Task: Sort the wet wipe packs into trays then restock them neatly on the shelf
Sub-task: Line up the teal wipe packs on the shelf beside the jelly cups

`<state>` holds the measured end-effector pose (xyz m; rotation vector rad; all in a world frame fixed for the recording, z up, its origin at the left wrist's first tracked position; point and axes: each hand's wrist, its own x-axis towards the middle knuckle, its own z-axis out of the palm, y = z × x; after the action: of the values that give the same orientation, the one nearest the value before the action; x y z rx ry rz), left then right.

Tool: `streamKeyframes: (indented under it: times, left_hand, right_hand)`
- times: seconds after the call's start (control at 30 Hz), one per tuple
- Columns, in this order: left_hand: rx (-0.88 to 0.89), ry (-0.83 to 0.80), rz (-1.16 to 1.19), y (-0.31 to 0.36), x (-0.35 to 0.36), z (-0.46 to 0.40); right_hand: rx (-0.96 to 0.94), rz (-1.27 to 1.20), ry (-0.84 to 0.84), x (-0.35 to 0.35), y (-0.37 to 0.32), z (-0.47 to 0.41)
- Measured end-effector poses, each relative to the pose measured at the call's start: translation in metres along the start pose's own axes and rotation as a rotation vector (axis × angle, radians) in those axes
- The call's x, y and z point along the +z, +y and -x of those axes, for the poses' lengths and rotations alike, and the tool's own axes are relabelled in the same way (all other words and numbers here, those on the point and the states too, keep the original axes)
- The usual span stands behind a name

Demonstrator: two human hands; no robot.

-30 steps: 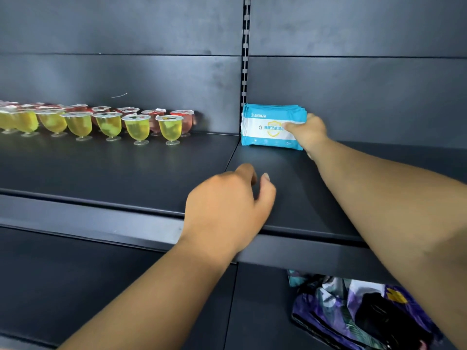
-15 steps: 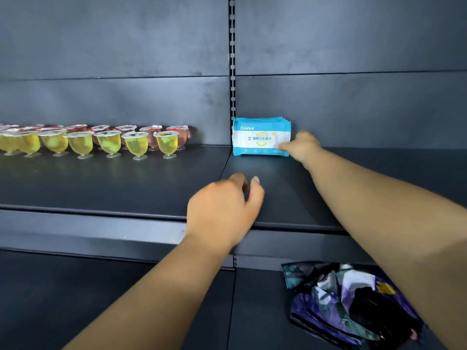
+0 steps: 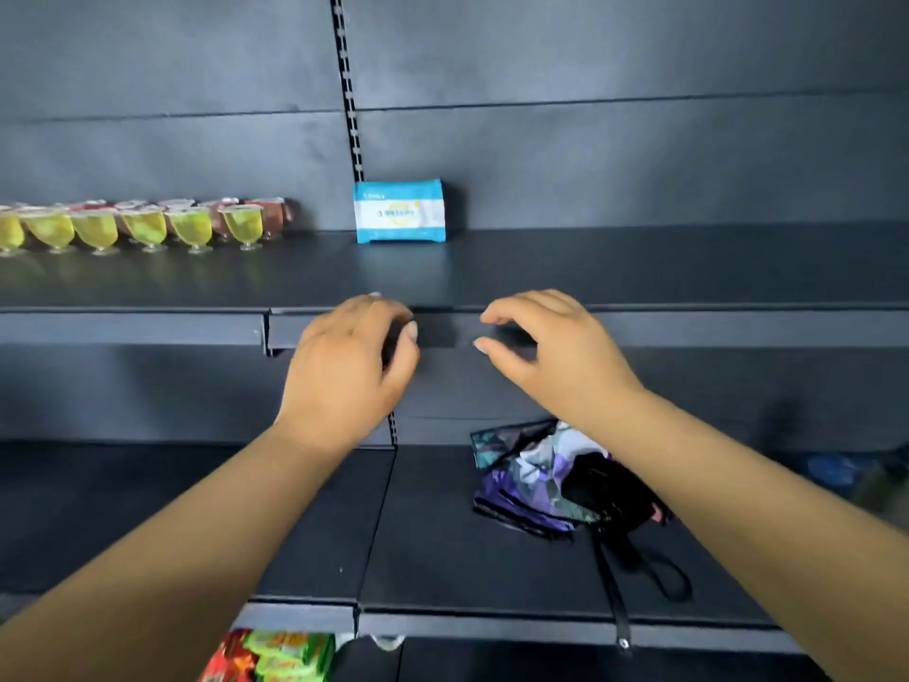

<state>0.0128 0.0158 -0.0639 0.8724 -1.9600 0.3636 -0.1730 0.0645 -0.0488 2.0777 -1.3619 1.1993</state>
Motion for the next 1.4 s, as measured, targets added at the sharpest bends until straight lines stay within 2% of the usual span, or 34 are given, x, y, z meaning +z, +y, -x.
streamKeyframes:
  times: [0.1,0.33,0.43,0.57,0.7,0.8,0.93,1.07,1.17,1.3,1.4]
  left_hand:
    - [-0.034,-0.089,0.055,0.043,0.012,0.058]
    - [-0.183,-0.464,0.105,0.107,0.062,0.226]
    - [-0.209,-0.624,0.123,0.124,0.083,0.306]
    - [-0.346,-0.870,0.169,0.143,0.100,0.406]
    - [-0.455,-1.026,0.194,0.156,0.120,0.482]
    - [-0.526,-1.152,0.197,0.164,0.141,0.530]
    - [-0.563,-1.271,0.217,0.172,0.164,0.577]
    - [-0.591,-1.412,0.188,0.175,0.171,0.614]
    - [-0.521,-1.461,0.113,0.177,0.169,0.627]
    - [-0.499,-1.467,0.090,0.176,0.170,0.630]
    - [-0.596,-1.462,0.122,0.177,0.170,0.625]
  right_hand:
    - [0.015,-0.022,-0.081,-0.007,0.010,0.068]
    - [0.210,-0.079,-0.420,0.018,0.045,0.254]
    - [0.391,-0.081,-0.588,0.035,0.050,0.339]
    - [0.676,-0.056,-0.990,0.054,0.052,0.441]
    - [0.868,-0.046,-1.268,0.071,0.051,0.523]
    - [1.053,-0.041,-1.385,0.085,0.048,0.578]
    - [1.303,-0.150,-1.453,0.098,0.035,0.622]
    - [1.364,-0.252,-1.562,0.107,0.016,0.642]
    - [1.363,-0.305,-1.591,0.104,0.009,0.650]
    - [1.126,-0.338,-1.588,0.090,0.006,0.647]
    - [0.921,-0.273,-1.608,0.079,0.004,0.645]
